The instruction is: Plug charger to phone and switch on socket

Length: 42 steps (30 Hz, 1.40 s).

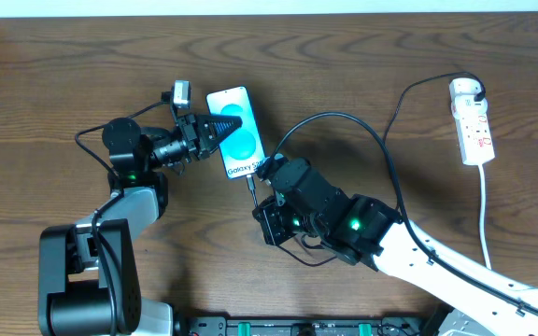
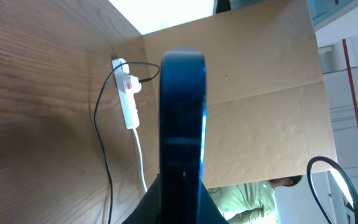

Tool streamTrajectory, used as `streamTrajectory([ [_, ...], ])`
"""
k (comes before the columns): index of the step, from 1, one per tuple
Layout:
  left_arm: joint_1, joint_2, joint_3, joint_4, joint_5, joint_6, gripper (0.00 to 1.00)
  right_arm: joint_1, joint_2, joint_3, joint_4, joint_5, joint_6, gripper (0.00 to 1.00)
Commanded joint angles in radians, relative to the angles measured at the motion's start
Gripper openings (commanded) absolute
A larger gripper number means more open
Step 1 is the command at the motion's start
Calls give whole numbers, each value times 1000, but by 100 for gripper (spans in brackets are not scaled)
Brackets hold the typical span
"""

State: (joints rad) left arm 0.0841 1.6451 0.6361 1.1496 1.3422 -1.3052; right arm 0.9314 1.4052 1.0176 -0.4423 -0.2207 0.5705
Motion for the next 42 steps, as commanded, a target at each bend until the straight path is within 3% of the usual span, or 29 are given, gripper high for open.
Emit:
streamTrajectory([
  [1, 3, -9, 18, 13, 45, 11, 7, -1, -19, -6, 6, 15, -5, 1],
  [39, 2, -9, 6, 42, 113, 43, 7, -9, -19, -6, 219, 226, -32, 1],
  [42, 2, -9, 6, 42, 105, 43, 7, -9, -21, -6, 207, 179, -32, 8],
])
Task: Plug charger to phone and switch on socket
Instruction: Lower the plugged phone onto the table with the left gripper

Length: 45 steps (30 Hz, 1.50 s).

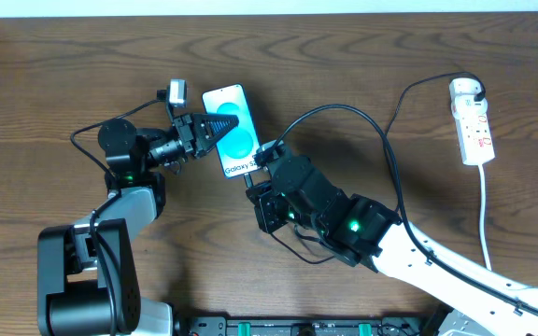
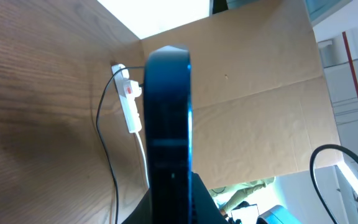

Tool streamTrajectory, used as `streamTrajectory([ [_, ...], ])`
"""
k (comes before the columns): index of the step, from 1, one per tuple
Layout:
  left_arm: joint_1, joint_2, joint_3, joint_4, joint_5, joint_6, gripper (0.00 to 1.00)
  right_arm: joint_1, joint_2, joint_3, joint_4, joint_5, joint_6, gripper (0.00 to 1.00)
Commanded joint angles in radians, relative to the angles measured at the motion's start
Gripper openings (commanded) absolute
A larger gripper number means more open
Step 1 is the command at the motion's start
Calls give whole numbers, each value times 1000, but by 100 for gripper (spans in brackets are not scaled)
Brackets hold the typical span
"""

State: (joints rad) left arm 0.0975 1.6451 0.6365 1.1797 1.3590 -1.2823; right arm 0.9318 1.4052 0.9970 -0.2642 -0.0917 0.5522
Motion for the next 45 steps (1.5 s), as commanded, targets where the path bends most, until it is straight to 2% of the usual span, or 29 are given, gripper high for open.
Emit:
streamTrajectory([
  [1, -11, -9, 6, 12, 79, 15, 7, -9, -25, 15, 18, 32, -14, 13],
  [2, -11, -9, 6, 12, 63, 3, 8, -9, -36, 16, -5, 26, -14, 16],
  [4, -11, -9, 6, 12, 31, -20, 8, -13, -68, 17, -45, 34, -15, 27],
  [5, -12, -9, 6, 12, 10, -30, 7, -23, -100, 17, -67, 35, -15, 37],
  [7, -17, -9, 7, 13, -20, -53, 7, -48, -167, 17, -103, 38, -20, 47],
  [8, -25, -9, 9, 21, -41, -68, 7, -68, -209, 17, -127, 41, -27, 61],
  [9, -37, -9, 12, 39, -62, -75, 7, -90, -255, 17, -154, 45, -38, 69],
  [11, -75, -9, 32, 63, -106, -77, 7, -141, -358, 17, -221, 81, -38, 79],
  [13, -115, -9, 64, 54, -133, -68, 7, -184, -445, 17, -278, 123, -38, 84],
  [14, -157, -9, 110, 14, -143, -27, 7, -226, -529, 17, -332, 167, -52, 87],
  [15, -183, -8, 147, -42, -145, 12, 7, -248, -575, 17, -359, 192, -65, 88],
  [19, -282, 2, 353, -523, -211, 313, 8, -306, -751, 17, -476, 296, -71, 93],
  [20, -304, 11, 424, -688, -257, 423, 7, -312, -789, 16, -505, 312, -71, 94],
  [23, -339, 56, 562, -894, -324, 565, 7, -315, -835, 16, -550, 329, -71, 94],
  [38, -383, 579, 929, -905, -324, 563, 7, -316, -835, 16, -600, 394, -87, 99],
  [45, -420, 679, 952, -891, -333, 564, 7, -316, -835, 16, -600, 468, -91, 99],
])
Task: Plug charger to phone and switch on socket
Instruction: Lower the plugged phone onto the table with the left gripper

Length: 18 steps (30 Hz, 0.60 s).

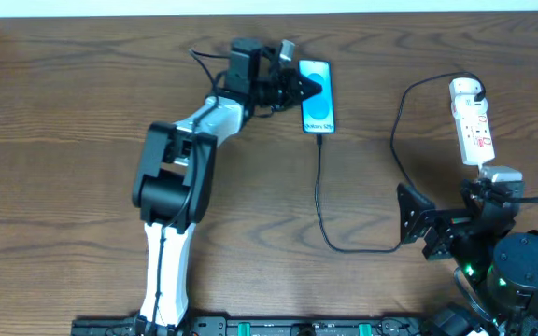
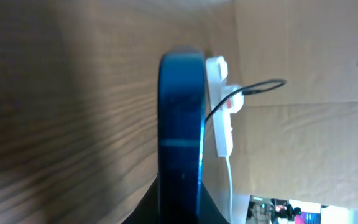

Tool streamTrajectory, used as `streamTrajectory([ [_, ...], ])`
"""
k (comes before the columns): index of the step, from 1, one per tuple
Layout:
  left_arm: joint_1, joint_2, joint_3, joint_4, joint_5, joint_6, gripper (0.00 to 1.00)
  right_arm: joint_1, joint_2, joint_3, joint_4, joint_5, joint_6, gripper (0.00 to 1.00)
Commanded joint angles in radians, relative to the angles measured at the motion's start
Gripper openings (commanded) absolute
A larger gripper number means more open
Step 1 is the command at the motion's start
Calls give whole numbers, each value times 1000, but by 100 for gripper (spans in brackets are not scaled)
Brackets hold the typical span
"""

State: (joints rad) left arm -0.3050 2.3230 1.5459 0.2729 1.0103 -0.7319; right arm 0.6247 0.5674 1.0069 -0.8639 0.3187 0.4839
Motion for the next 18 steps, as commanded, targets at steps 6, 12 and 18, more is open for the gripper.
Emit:
streamTrajectory([
  [6, -21, 36, 42, 17, 17, 14, 7, -9, 13, 6, 0, 91, -29, 99],
  [12, -58, 84, 42, 21, 17, 13, 7, -9, 48, 6, 0, 117, -29, 99],
  [18, -76, 90, 42, 32, -3, 14, 7, -9, 82, 6, -1, 117, -29, 99],
])
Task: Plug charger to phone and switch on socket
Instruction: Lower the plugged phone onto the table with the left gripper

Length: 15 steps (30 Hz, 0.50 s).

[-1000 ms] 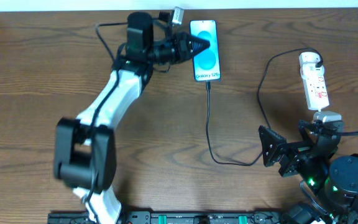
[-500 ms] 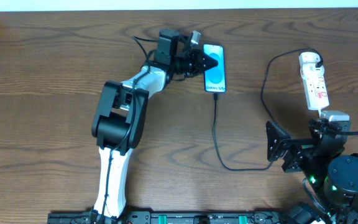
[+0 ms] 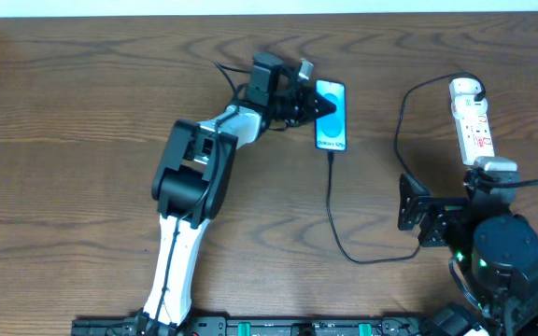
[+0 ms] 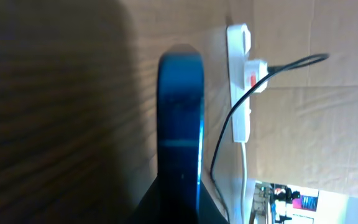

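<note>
The phone (image 3: 332, 119), blue screen up, is at the far middle of the table, with my left gripper (image 3: 316, 103) shut on its left side. In the left wrist view the phone (image 4: 180, 118) stands edge-on between the dark fingers (image 4: 149, 208). A black charger cable (image 3: 332, 201) runs from the phone's near end, loops across the table and rises to the plug (image 3: 470, 89) in the white power strip (image 3: 474, 131). The same strip (image 4: 240, 93) shows beyond the phone. My right gripper (image 3: 411, 201) hangs at the near right, below the strip, holding nothing visible.
A cardboard wall (image 4: 328, 124) stands behind the power strip. The strip's white lead (image 3: 485, 201) runs toward the near edge beside my right arm (image 3: 498, 252). The loose cable loop lies between the two arms.
My left gripper has carried the phone a little right and nearer, closer to the power strip. The cable loop shifted with it. The right arm edged slightly upward.
My left gripper held the phone at the table's left-middle while my right gripper was at its near end with the charger plug, at both earliest moments. Later the phone was at the far middle with the cable attached and the right arm at the near right.
</note>
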Tool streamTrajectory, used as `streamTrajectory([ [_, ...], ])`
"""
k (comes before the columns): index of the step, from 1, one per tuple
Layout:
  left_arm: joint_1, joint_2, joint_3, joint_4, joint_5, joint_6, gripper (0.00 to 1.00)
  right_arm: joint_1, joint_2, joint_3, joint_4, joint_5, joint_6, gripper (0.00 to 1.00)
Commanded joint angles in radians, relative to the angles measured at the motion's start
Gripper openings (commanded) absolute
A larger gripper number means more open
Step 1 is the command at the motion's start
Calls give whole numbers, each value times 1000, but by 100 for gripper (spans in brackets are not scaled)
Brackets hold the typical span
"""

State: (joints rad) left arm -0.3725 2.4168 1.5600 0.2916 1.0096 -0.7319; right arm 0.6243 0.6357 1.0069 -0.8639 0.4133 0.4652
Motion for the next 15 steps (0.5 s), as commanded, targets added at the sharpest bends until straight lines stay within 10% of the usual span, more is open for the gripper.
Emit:
streamTrajectory([
  [1, -9, -4, 28, 13, -10, 14, 8, -8, 20, 6, 0, 22, -10, 99],
  [15, -44, 21, 28, 2, -35, 13, 7, -8, 54, 6, 9, 22, -10, 99],
])
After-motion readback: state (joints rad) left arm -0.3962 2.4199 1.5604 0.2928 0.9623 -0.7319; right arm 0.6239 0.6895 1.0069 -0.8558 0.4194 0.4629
